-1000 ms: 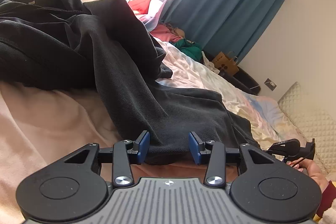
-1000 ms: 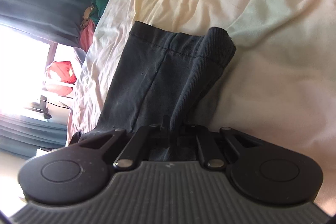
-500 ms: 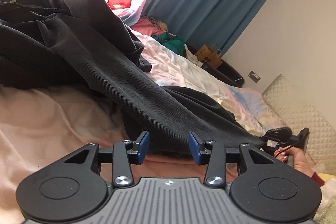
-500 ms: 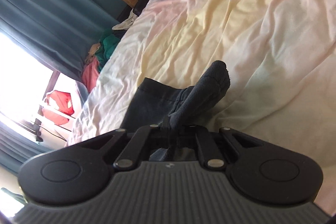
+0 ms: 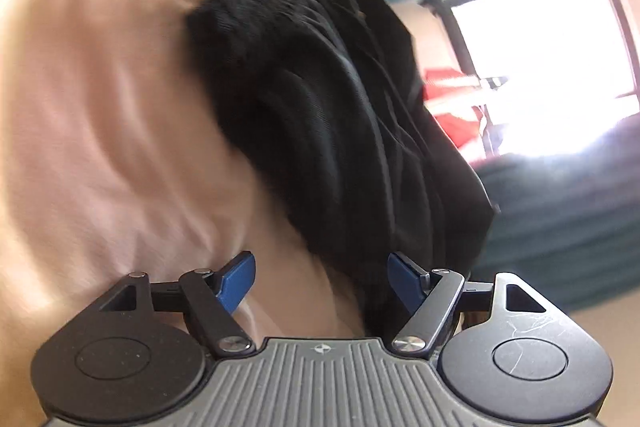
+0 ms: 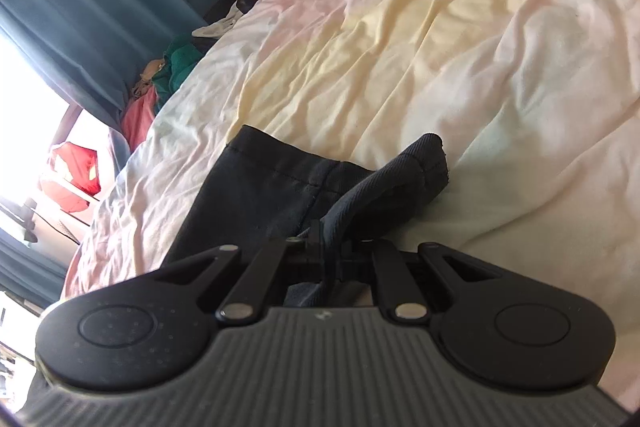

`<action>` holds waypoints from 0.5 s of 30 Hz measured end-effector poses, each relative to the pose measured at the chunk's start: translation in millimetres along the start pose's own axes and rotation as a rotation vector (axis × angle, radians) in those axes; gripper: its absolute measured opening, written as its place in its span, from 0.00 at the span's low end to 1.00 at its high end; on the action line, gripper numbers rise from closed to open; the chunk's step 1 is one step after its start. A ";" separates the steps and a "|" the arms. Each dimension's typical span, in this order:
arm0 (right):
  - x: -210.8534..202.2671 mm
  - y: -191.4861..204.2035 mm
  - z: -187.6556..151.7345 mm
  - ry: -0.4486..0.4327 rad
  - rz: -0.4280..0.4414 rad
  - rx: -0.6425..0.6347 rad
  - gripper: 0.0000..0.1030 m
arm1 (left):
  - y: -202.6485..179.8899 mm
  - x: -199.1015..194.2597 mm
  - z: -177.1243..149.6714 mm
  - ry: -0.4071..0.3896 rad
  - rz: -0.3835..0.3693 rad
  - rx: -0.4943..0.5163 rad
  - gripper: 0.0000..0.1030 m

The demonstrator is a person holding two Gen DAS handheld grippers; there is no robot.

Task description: Fold clothes

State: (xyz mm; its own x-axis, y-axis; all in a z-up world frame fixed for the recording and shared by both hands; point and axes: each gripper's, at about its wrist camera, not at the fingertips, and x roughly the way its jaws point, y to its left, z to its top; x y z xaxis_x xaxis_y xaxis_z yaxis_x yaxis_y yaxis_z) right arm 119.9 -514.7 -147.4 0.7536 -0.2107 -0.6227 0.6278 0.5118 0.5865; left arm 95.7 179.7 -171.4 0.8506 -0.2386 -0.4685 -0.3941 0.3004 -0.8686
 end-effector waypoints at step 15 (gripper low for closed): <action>22.4 -10.1 -1.5 -0.009 0.031 0.050 0.08 | -45.9 29.8 56.1 -0.062 0.098 0.170 0.11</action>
State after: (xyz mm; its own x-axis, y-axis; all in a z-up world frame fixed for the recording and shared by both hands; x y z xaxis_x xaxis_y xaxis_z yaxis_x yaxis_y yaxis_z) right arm 130.2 -523.2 -168.0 0.7742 -0.2034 -0.5994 0.6132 0.4757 0.6306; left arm 158.7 210.7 -136.4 0.8329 -0.1449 -0.5341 -0.4161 0.4724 -0.7770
